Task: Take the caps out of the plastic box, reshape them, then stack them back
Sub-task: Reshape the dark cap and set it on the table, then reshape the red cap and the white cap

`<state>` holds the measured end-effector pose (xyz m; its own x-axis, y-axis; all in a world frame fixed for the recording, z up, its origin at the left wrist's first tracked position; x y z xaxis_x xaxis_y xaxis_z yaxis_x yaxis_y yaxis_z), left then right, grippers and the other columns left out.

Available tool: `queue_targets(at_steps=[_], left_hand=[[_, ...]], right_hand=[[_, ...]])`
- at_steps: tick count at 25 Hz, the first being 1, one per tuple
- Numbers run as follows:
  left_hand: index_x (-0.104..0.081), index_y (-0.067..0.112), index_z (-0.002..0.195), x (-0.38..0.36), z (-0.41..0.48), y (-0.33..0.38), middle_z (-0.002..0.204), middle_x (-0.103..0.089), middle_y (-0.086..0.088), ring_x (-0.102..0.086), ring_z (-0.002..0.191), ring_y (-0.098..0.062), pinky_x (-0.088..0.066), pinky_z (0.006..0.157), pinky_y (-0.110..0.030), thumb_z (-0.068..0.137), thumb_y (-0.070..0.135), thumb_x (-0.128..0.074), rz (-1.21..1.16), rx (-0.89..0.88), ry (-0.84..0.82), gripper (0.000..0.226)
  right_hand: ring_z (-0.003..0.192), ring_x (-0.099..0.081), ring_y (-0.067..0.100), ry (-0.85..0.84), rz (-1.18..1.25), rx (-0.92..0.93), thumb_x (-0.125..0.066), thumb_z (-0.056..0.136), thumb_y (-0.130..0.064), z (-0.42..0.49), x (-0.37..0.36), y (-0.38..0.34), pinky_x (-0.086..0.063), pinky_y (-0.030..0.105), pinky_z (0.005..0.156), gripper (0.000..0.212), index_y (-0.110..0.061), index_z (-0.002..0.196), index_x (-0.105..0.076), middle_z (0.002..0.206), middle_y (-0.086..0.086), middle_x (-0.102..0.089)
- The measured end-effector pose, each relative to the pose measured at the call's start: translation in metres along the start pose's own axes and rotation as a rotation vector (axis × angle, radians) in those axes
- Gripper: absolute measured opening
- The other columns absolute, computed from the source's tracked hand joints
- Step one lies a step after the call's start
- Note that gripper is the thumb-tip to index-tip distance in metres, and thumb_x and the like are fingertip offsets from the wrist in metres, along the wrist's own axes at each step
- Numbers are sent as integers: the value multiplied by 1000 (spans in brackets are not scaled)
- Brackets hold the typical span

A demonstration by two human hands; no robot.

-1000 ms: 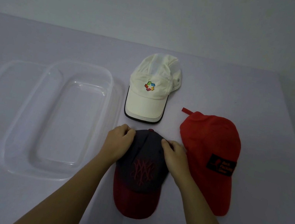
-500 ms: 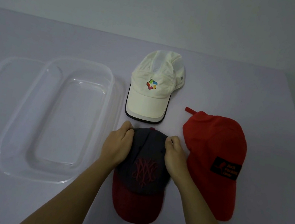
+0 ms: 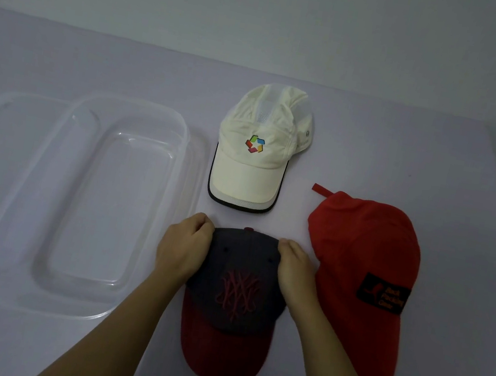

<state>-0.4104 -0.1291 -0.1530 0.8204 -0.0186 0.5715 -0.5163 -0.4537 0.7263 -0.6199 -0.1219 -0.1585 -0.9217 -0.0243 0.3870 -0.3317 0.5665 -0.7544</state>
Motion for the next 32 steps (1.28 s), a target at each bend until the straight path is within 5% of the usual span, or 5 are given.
queue_targets(at_steps=[9, 14, 22, 27, 32], left_hand=[[-43, 9, 63, 4, -3, 0, 62, -47, -4, -42, 60, -18, -32, 58, -32, 76, 31, -31, -18, 56, 2, 28], [-54, 3, 77, 10, -6, -5, 71, -56, -3, -49, 67, -19, -36, 62, -32, 88, 18, -36, -27, 93, 57, 26], [-56, 8, 81, 8, -2, 8, 74, -60, -6, -52, 67, -18, -40, 60, -32, 90, 18, -37, 5, 14, 13, 23], [-55, 15, 120, 20, -18, 27, 116, -61, 0, -53, 106, -15, -39, 87, -20, 98, 27, -37, -87, -110, 59, 31], [-6, 13, 149, 11, -74, 11, 158, -10, -1, -9, 144, -11, -6, 112, -20, 100, 27, -29, -61, -152, 66, 56]], right_hand=[[111, -56, 37, -52, 93, -392, -50, 88, -22, 10, -5, 16, -44, 47, 100, 36, 7, 108, -59, 119, 24, -60], [62, -47, 24, 4, -63, -222, -49, 85, -19, 8, 1, -2, -37, 33, 59, 26, -5, 63, -50, 67, 17, -48], [57, -40, 7, 61, -117, 71, -38, 97, -21, -4, 4, -21, -30, 24, 51, 28, -11, 74, -52, 63, -3, -45], [97, -51, 10, 94, -72, 155, -39, 97, -25, -22, 15, -28, -37, 24, 82, 24, -16, 111, -56, 105, -4, -52], [134, -32, 13, 147, -28, 215, -42, 97, -26, -81, 21, -1, -28, 31, 112, 48, -15, 142, -31, 147, 1, -32]])
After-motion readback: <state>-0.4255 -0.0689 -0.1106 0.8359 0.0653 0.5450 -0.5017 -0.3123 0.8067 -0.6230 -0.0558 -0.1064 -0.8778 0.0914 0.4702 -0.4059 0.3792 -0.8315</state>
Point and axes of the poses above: each hand's wrist, its own z-axis towards the middle knuckle, its own x-axis out of the back of the hand, y = z × x, the point moved 8 cm from there along z, towards the middle knuckle
